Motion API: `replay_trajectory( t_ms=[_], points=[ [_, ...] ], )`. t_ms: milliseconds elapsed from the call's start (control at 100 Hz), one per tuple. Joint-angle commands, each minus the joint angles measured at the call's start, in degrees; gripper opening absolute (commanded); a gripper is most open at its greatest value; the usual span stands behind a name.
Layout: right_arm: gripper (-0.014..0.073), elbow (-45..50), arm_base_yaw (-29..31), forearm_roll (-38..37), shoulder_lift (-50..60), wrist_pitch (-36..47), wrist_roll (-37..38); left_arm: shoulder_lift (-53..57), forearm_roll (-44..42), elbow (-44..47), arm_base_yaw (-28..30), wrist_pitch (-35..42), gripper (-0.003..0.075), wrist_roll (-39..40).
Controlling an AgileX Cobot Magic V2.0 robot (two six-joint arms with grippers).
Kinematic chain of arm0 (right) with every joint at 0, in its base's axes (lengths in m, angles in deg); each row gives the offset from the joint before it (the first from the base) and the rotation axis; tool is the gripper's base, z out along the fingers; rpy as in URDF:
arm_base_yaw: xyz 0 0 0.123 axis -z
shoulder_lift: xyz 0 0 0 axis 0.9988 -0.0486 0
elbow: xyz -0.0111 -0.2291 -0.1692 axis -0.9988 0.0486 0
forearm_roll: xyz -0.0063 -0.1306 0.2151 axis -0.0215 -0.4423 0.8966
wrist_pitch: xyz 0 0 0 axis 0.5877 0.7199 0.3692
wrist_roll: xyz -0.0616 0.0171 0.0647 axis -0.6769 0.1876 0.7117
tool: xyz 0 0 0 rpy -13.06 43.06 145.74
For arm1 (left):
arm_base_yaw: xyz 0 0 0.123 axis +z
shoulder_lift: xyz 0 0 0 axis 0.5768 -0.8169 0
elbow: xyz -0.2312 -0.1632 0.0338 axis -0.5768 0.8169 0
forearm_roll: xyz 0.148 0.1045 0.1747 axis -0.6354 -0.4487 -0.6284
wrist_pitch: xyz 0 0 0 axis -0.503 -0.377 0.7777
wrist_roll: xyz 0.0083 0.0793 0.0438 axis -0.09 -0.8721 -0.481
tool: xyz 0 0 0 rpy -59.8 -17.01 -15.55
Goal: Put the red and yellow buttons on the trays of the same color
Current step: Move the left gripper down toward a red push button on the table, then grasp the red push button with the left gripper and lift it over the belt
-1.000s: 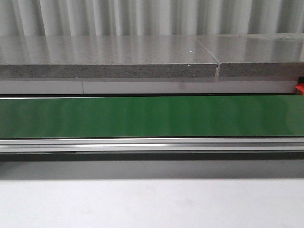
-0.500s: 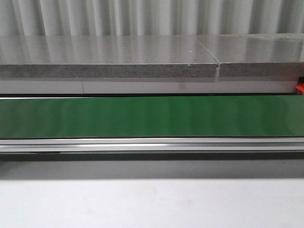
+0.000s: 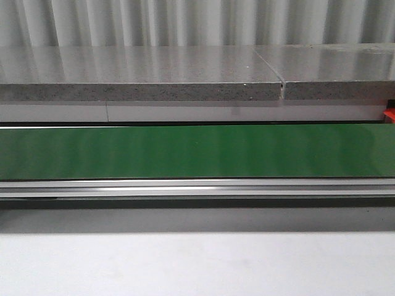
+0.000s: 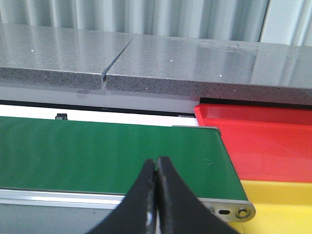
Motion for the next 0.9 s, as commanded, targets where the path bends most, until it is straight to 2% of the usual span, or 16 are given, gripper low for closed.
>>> replay_trajectory(
  t_ms=[0,230,700,890],
  points=[
    [-0.0069,-0.83,-0.05,-0.67,0.79,4.46,0.02,-3.50,-1.50,-1.39,3.21,4.79,0.0659,2.24],
    [-0.0069,-0.83,-0.05,-0.67,0.79,4.46,0.02,-14.49,-1.05,-1.39,9.79,9.57,0.0659,2.24],
    [-0.0069,-0.83,-0.05,-0.67,0.79,4.46,0.02,-34.12,-0.67,-1.39,15.57,18.30,0.0658,2.24],
    [-0.0069,-0.83,-0.05,-0.67,0.79,4.46,0.02,-39.53,-0.67,-1.68,15.62,22.13,0.0658,2.24]
  ],
)
